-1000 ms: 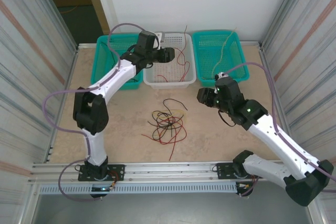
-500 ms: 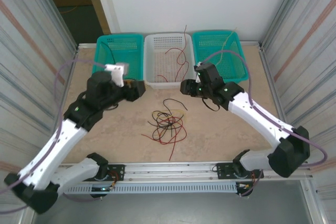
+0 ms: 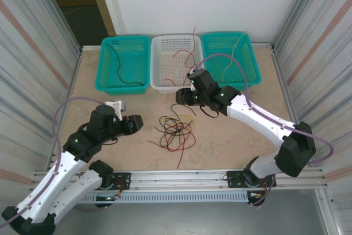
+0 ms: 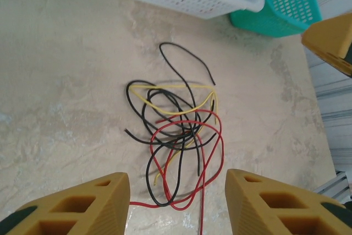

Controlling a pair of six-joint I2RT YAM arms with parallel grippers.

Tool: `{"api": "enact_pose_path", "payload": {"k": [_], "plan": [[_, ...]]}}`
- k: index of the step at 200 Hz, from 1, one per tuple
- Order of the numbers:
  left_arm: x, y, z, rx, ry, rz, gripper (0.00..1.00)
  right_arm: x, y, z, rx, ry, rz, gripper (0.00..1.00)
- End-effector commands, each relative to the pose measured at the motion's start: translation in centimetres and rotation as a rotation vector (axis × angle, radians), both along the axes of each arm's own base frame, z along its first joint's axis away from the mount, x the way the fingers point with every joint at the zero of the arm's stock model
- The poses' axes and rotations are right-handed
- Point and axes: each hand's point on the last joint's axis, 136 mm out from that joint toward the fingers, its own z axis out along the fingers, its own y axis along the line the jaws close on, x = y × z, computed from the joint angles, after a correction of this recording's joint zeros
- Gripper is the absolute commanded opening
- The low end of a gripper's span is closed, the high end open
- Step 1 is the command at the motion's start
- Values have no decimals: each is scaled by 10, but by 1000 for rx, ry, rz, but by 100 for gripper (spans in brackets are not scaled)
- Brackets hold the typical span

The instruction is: Untangle the cables

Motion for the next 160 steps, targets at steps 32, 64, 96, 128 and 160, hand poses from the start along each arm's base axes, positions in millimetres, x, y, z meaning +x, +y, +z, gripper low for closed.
{"api": "enact_pose_path", "payload": {"k": [32,64,96,128,160], "plan": [[20,-25,-21,-11,75,-29,48,-21,-28,-64,-158,124,-54,57],[23,-34,-36,3,101,-47,51,-30,-26,-87,-125,193,-74,59],[17,-37,-52,10,141,-58,51,-36,-15,-108,-84,245,-78,66],[13,-38,-58,12,148,-52,51,-37,-2,-127,-98,286,-53,61],[10,-35,-67,7,165,-31,50,-33,12,-125,-214,234,4,53]]}}
